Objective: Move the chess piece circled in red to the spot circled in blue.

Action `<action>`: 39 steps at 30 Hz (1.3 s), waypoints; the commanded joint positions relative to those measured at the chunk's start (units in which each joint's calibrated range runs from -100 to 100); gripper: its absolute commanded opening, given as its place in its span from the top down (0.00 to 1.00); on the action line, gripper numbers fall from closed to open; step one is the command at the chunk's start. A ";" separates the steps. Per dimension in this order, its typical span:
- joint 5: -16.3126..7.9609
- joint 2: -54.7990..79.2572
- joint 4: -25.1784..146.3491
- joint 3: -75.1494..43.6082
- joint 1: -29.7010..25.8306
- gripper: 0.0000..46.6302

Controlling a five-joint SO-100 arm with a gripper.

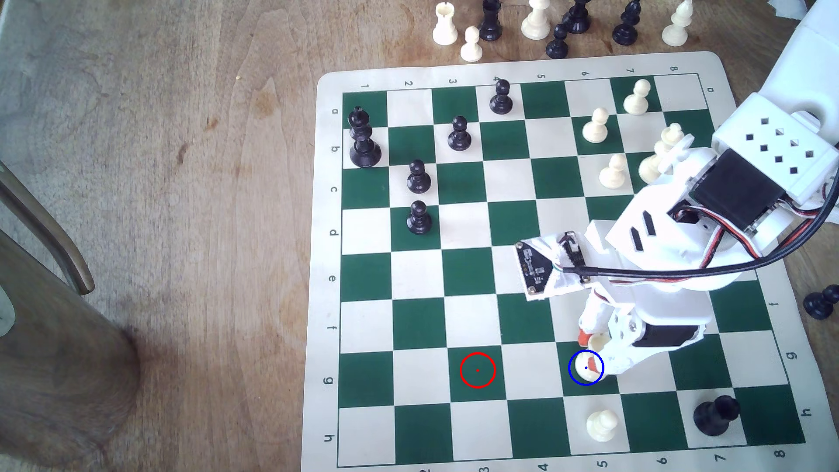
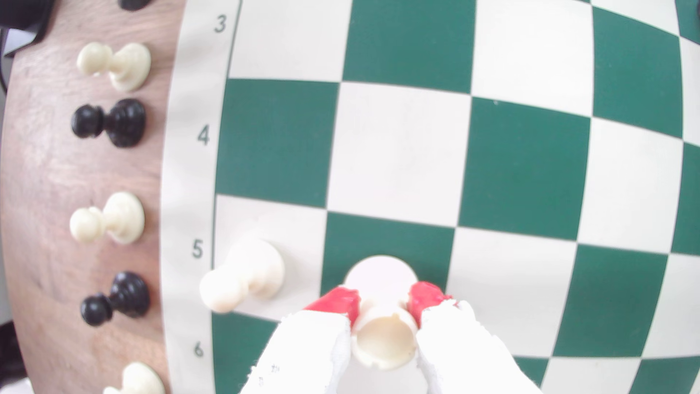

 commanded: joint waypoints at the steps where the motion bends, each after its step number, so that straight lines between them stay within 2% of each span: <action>1: 0.24 -1.10 -0.74 -3.84 -0.08 0.96; 2: 0.05 -1.10 -0.82 -3.93 0.08 0.82; 3: -0.15 -1.27 -0.99 -3.93 0.32 0.59; 5: -0.20 -1.78 -0.99 -3.75 0.55 0.51; 8: -0.24 -2.88 -0.91 -3.48 0.79 0.45; 20: 0.24 -13.83 0.16 -2.48 5.63 0.49; 24: 0.54 -22.83 0.16 -1.94 10.41 0.52; 25: 0.93 -26.23 0.16 -1.21 13.14 0.53; 29: 2.30 -32.68 0.16 2.14 18.31 0.52; 34: 5.03 -44.05 -4.92 17.19 24.25 0.53; 39: 5.96 -51.95 -9.92 31.42 25.35 0.52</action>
